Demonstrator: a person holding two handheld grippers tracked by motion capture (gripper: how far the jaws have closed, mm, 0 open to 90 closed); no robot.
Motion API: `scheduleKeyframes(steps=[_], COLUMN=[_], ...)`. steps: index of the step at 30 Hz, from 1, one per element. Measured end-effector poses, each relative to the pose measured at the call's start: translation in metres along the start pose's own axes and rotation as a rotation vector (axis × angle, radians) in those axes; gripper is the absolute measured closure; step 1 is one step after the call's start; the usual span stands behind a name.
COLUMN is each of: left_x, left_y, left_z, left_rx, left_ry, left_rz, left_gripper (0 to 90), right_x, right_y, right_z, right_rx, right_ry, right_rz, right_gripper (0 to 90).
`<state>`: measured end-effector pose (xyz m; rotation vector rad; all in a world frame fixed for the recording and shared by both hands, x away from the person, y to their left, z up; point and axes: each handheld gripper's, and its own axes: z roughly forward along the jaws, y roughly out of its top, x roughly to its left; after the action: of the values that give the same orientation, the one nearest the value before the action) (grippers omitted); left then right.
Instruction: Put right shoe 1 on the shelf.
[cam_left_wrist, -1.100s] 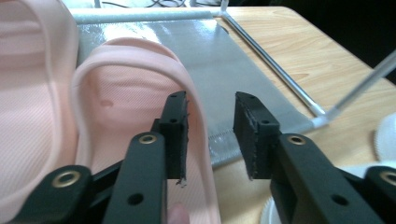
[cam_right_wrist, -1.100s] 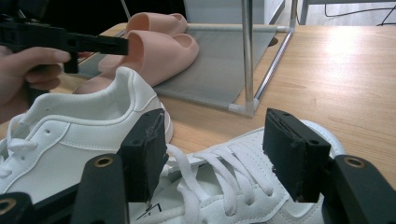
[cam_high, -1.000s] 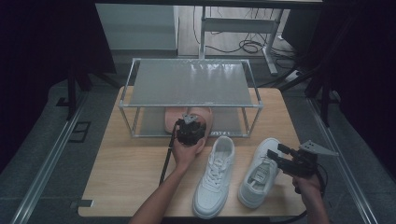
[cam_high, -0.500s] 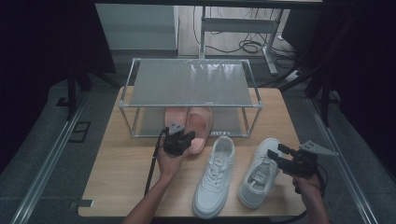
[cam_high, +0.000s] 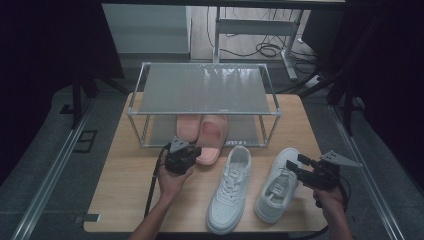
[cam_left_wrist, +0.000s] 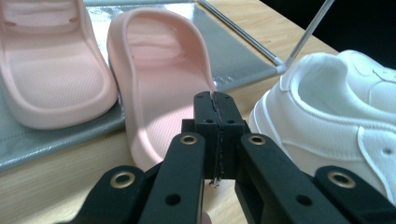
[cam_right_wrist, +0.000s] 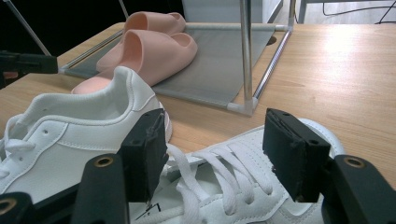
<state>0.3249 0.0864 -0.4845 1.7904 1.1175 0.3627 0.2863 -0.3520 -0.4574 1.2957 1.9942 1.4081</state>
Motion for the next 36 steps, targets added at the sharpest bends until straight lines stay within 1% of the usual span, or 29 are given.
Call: scheduleKeyframes(steps=[2,6,9,13,15,24,27,28,33,35,36], left_x=[0.001,0.0,-0.005,-0.01,-0.012,-0.013,-0.014,-0.015,-0.017,-0.018,-0.018], left_y=[-0.001,-0.011,-0.017,-0.022,-0.024,-0.029,-0.03,-0.03,-0.033,-0.033,-0.034], left_z=[-0.001,0.003,0.008,0.011,0.012,0.023,0.023,0.023,0.022,0.022,0.024], left_rx=[0.006,0.048,0.078,0.105,0.121,0.154,0.152,0.155,0.163,0.165,0.174], left_ry=[-0.001,-0.01,-0.005,-0.012,-0.005,0.003,0.006,-0.001,-0.008,-0.008,-0.003], left_rz=[0.005,0.031,0.063,0.095,0.116,0.131,0.136,0.14,0.152,0.155,0.16], left_gripper=[90.0,90.0,90.0,90.0,90.0,90.0,90.0,90.0,90.0,90.0,90.0], right_x=[0.0,0.001,0.001,0.001,0.001,0.001,0.0,0.0,0.001,0.001,0.001], right_y=[0.0,-0.001,-0.001,-0.001,-0.001,-0.001,-0.001,-0.001,-0.001,-0.001,-0.001], right_z=[0.0,0.002,0.003,0.002,0.002,0.001,0.001,0.001,0.002,0.002,0.002], right_rx=[0.001,0.005,0.004,0.004,0.003,0.002,0.002,0.004,0.006,0.005,0.005], right_ry=[-0.001,-0.001,0.0,-0.001,-0.001,0.002,0.0,0.001,0.003,0.002,0.001], right_rz=[0.0,-0.001,-0.001,0.0,0.002,0.001,0.0,0.001,-0.002,-0.003,-0.002], right_gripper=[40.1,40.1,40.1,40.1,40.2,40.1,40.1,40.1,40.1,40.0,40.0])
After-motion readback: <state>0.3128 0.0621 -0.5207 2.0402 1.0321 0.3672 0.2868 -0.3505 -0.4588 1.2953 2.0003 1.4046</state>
